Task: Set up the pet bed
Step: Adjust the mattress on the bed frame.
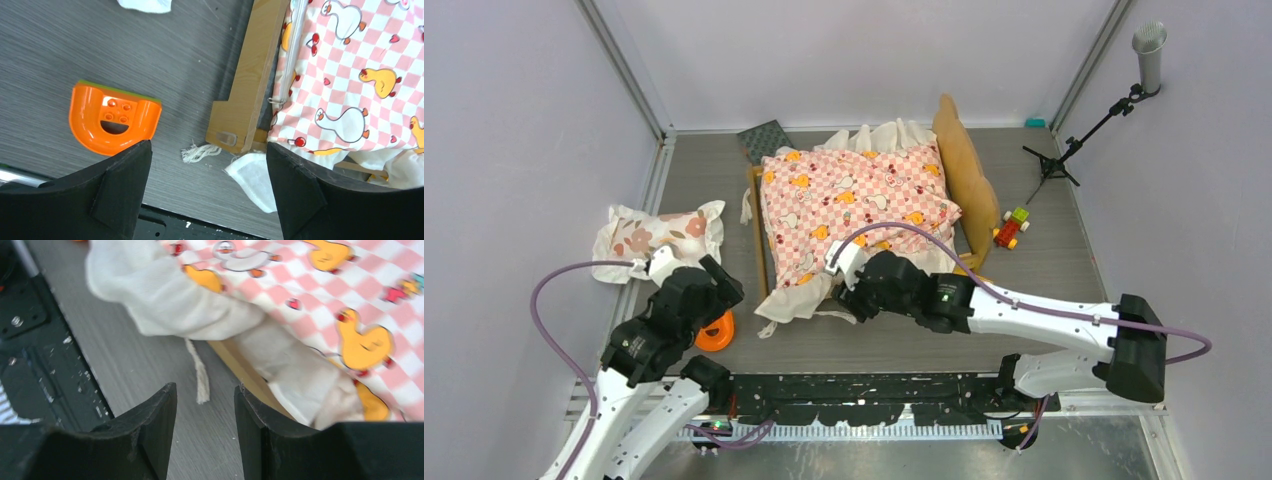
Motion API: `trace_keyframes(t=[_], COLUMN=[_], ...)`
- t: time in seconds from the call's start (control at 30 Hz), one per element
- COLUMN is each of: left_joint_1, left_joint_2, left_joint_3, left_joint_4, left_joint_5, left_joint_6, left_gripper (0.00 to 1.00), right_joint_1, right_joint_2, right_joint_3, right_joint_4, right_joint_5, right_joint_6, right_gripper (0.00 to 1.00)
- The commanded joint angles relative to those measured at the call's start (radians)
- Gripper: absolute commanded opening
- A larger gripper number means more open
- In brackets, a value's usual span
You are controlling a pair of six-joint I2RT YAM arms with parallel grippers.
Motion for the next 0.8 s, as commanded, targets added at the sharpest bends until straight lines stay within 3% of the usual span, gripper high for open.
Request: trace_keyframes(t=[0.0,0.2,0.5,0.77], left_joint_1=[0.004,0.004,0.004,-0.008], left_joint_2=[0.026,0.11,0.224,0.292], left_joint_3=[0.086,0.08,0.012,0.027], left_joint_4=[-0.033,0.064,0.223,0.323], left_joint_5=[-0.096,-0.006,0.187,0.269], left_joint_6=[0.045,0.101,0.144,0.255], left_gripper=[0.88,0.89,0.85,0.81], right_joint_1=[-0.008,-0.053,-0.084,-0.162], right_joint_2=[-0.093,-0.14,-0.211,-0.27], right_joint_3=[-0.011,0.029,0.012,-0.047], right_joint_4=[0.03,-0.133,-0.393,-0.41], right_joint_5=[0.305,0.568,0.697,0.667], right_joint_6=[0.171,0.351,0.563,0.627], right_gripper=[0.51,0.54,0.67,0.68])
